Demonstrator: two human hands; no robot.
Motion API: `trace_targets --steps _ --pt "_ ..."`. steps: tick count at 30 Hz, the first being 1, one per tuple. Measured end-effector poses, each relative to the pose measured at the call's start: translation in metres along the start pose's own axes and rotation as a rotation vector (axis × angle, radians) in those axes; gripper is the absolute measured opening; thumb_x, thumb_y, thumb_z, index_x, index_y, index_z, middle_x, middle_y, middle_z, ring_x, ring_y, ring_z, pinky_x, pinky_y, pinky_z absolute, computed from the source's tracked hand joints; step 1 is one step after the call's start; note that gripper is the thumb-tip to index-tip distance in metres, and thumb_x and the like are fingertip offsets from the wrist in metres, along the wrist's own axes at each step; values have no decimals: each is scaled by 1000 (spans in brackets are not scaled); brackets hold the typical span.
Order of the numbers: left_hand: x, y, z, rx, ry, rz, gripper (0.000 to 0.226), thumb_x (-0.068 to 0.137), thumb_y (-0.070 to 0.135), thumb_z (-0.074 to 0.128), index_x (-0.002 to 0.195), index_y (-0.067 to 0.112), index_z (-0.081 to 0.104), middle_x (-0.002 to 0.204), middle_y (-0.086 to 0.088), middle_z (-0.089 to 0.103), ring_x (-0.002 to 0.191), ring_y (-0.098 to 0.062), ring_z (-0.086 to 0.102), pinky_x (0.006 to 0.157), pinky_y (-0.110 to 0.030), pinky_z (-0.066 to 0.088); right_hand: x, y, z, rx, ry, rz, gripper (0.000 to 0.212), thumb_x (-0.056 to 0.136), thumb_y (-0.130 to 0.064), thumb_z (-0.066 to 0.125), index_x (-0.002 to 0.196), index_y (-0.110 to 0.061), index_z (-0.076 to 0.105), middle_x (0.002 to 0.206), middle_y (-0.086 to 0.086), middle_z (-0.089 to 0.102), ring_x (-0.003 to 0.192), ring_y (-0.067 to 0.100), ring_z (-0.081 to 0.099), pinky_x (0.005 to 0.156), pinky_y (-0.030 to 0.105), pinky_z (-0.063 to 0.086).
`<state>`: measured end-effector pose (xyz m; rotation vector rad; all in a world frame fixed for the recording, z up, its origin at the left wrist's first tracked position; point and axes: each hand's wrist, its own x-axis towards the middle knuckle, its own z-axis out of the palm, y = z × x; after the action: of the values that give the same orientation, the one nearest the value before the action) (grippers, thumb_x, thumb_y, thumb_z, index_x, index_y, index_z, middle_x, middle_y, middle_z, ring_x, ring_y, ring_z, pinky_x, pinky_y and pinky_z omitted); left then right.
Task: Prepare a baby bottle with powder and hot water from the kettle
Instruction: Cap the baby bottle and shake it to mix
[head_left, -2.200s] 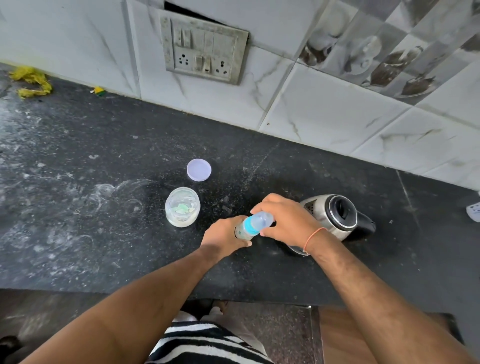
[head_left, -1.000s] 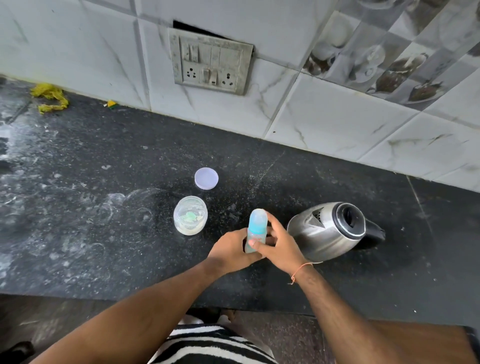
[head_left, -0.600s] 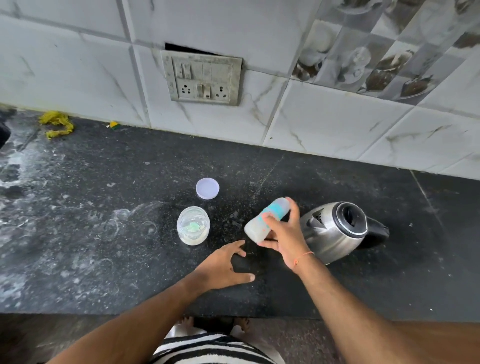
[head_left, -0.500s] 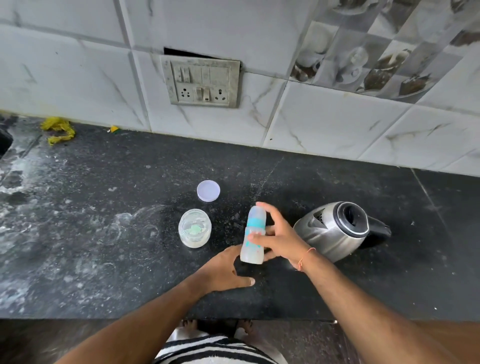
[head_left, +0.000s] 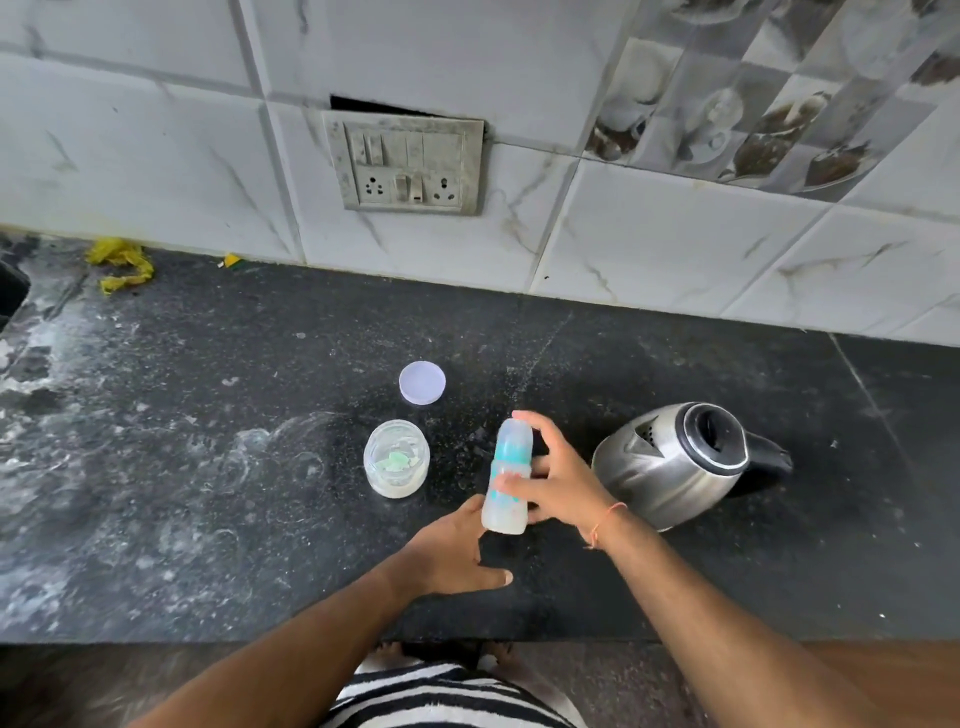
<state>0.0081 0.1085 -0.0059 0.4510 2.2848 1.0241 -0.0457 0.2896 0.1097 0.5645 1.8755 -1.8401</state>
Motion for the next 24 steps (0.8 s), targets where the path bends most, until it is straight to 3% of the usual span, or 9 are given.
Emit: trace_targets --steps 4,7,10,14,18,21,24 --pt "-4 2 0 72 -31 29 104 85 59 80 170 45 22 165 28 9 94 -11 66 94 -32 58 1 7 -4 243 211 -73 69 100 -11 77 147 -48 43 127 9 72 108 31 78 77 54 69" --pt "2 9 -4 140 -20 45 111 87 61 78 172 40 10 170 23 -6 101 -9 60 95 -35 57 1 -6 -1 218 103 39 74 95 -10 83 144 -53 48 126 16 72 107 30 80 75 55 69" --pt "1 7 -2 159 -40 23 115 86 64 77 174 40 7 170 28 -20 105 -13 65 99 -37 58 3 -6 -5 260 169 -66 68 99 -10 79 146 -48 47 131 10 69 110 34 78 77 56 69" --pt "-3 8 -4 84 -15 6 118 85 64 78 172 42 2 169 30 -15 99 -15 67 96 -42 61 2 -10 1 120 56 -6 75 94 -8 83 145 -51 49 124 15 72 103 30 81 78 58 69" --pt "-2 6 -7 57 -26 0 121 84 65 80 173 44 0 167 37 -23 97 -9 67 95 -34 60 6 -8 -4 207 201 -104 69 97 -8 80 144 -48 48 130 10 70 109 34 78 76 57 69" --pt "-6 5 -6 36 -26 -4 121 83 65 80 171 48 -2 167 35 -19 95 -10 67 95 -39 62 1 -7 1 46 80 -69 74 93 -7 84 143 -51 50 126 14 72 106 31 79 76 59 69" --pt "-3 4 -6 41 -30 8 121 84 65 80 173 45 0 167 37 -23 96 -8 67 94 -31 59 3 -5 -7 240 235 -119 70 97 -7 79 147 -45 47 126 8 71 105 31 79 79 59 68"
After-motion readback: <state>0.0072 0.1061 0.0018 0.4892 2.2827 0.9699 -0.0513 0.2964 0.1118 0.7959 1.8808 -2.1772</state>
